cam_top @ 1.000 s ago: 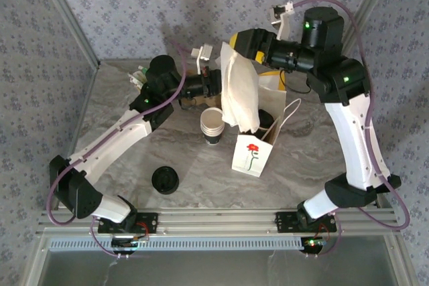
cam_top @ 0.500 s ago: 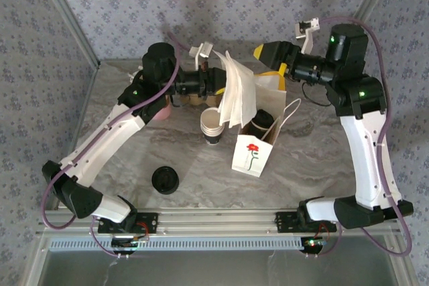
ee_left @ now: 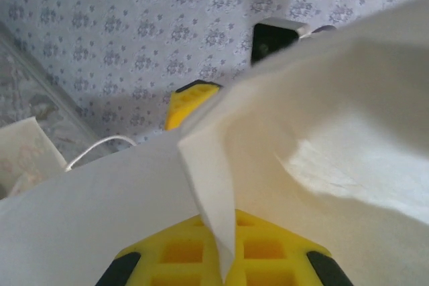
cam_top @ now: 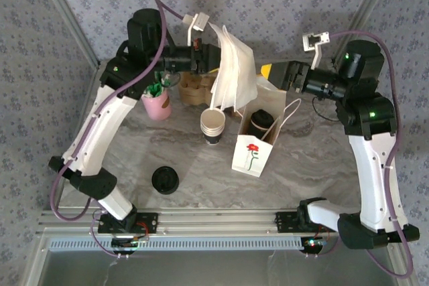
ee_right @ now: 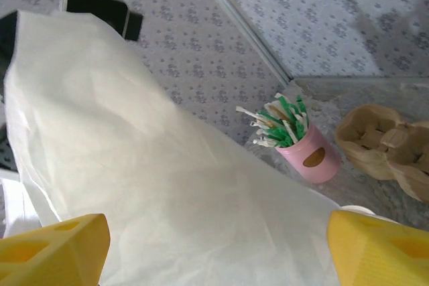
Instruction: Pack the takeout coffee
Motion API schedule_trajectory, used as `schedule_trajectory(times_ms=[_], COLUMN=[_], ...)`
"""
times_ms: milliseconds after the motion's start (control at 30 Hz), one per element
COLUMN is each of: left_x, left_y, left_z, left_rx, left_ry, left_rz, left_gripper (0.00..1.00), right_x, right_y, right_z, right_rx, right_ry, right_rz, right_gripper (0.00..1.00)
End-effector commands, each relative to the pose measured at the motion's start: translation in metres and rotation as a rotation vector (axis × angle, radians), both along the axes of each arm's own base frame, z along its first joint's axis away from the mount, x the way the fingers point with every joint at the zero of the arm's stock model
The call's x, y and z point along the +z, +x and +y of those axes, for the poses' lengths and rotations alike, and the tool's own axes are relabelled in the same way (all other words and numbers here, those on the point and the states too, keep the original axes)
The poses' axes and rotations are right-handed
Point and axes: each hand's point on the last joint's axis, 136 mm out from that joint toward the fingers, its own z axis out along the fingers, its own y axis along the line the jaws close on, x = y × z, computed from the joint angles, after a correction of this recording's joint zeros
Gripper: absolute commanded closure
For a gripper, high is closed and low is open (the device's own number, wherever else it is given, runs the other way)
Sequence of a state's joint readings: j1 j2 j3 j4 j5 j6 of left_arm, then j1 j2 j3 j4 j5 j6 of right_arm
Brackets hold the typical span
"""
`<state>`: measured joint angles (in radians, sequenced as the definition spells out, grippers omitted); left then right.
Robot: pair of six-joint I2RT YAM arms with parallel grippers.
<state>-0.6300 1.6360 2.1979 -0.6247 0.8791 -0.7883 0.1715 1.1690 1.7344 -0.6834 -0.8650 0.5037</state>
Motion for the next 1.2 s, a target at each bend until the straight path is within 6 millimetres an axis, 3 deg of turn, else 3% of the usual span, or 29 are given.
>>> schedule_trajectory(times_ms=[0,167,400,633,767,967,1167], left_x=[-0.005,0.012,0.039,0.027,0.014,0.008,0.024], left_y=[-0.021,-0.016,-0.009,-0.005,0.017,0.055,0.043], left_z=[0.018,0.04,0.054,0.058,0.07,0.098,0.094], left_rx=[-0.037,0.085,0.19,0.148,0.206,0.31,0.268], left_ry=[0.121,0.206,0.225,0.348,0.546,0.875,0.774], left_rz=[-0.213,-0.591,-0.988,-1.234,-1.393,-1.62,-1.71], left_gripper=[1.0,1.0,1.0,1.0,1.0,1.0,1.0], right_x=[0.02,0.036,0.044,0.05,0.054,0.036,0.018], right_y=[-0.019,-0.028,-0.036,-0.029,-0.026,-0.018,-0.004], right_z=[0.007,0.012,0.027,0.035,0.039,0.047,0.059], right_rx=[0.107,0.175,0.27,0.262,0.274,0.294,0.297], right_ry=[0.014,0.052,0.063,0.015,0.004,-0.037,-0.104], right_rz=[-0.105,-0.154,-0.163,-0.219,-0.244,-0.219,-0.223], right_gripper=[0.11,0.01,0.01,0.01,0.01,0.01,0.02])
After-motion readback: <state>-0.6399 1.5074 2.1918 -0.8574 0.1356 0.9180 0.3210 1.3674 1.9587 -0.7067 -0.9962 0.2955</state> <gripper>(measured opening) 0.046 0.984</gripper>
